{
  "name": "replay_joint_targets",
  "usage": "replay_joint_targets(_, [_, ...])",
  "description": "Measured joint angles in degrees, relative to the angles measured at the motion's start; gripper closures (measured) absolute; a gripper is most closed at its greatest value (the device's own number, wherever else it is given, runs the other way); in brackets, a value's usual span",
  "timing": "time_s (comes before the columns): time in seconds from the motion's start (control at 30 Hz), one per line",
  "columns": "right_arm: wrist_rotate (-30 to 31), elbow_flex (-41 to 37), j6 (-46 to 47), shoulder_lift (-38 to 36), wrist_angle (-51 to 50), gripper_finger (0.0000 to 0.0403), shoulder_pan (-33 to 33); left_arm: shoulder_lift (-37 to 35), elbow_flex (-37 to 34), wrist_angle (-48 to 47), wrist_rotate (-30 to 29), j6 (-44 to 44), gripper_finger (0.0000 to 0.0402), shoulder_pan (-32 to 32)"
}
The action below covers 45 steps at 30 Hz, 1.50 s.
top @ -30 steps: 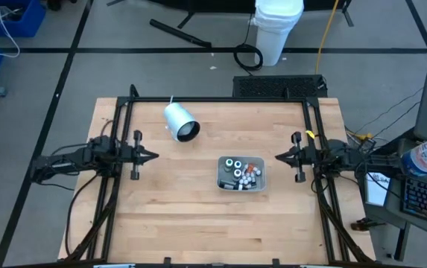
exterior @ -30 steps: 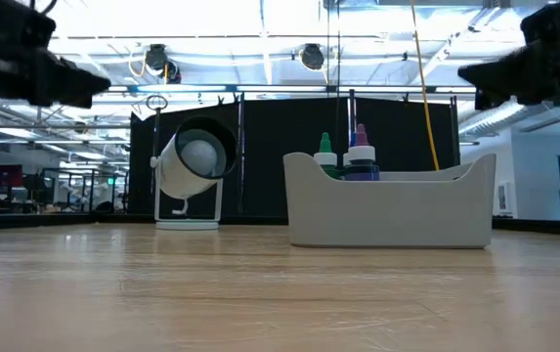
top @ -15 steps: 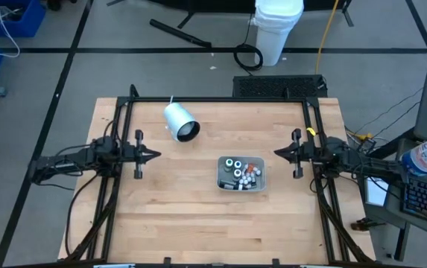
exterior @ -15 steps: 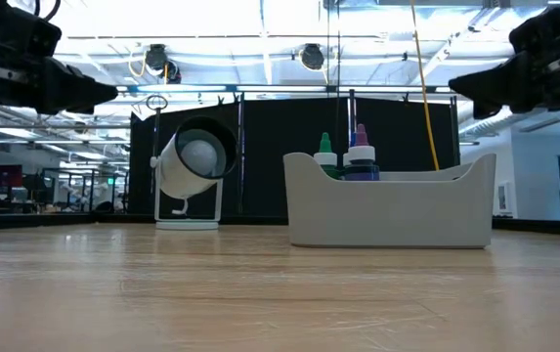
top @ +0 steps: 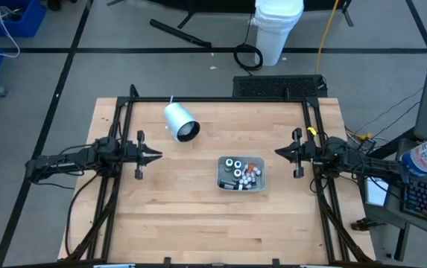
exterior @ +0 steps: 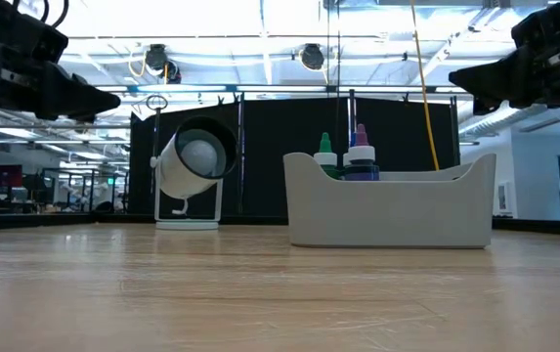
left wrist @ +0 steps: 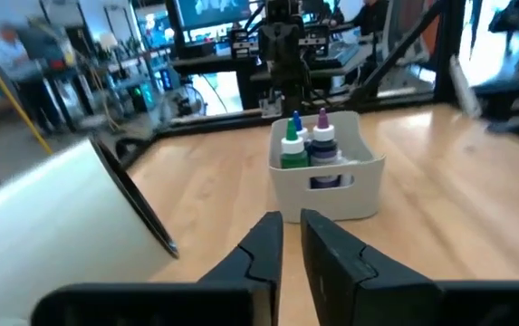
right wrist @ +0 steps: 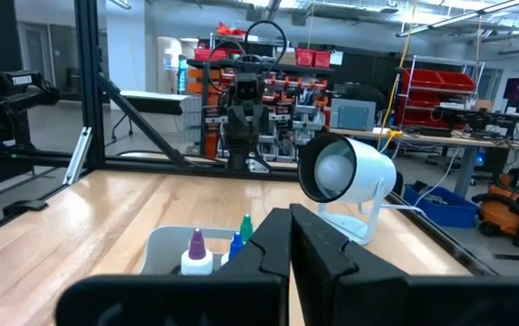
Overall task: Pick & Place food coloring
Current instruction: Return to Home Position
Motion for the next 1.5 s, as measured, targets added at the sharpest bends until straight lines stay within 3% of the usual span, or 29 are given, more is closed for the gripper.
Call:
replay_joint_targets(0.17, [0.04, -0.02, 0.02, 0.00, 0.00, 0.0403, 0.00, 0.00, -0.10, 0.51, -1.38, 7.28, 0.0345, 0.00])
replay_joint_targets(0.47, [0.06, -0.04, 0.02, 0.00, 0.00, 0.0403, 0.00, 0.00, -0.11, 0.76, -1.40, 3.82, 0.0344, 0.00])
replay_joint_targets(1.5, [0.07, -0.04, 0.02, 0.02, -0.02, 0.0403, 0.00, 0.00, -0.09, 0.92, -1.49, 3.91, 0.0344, 0.00])
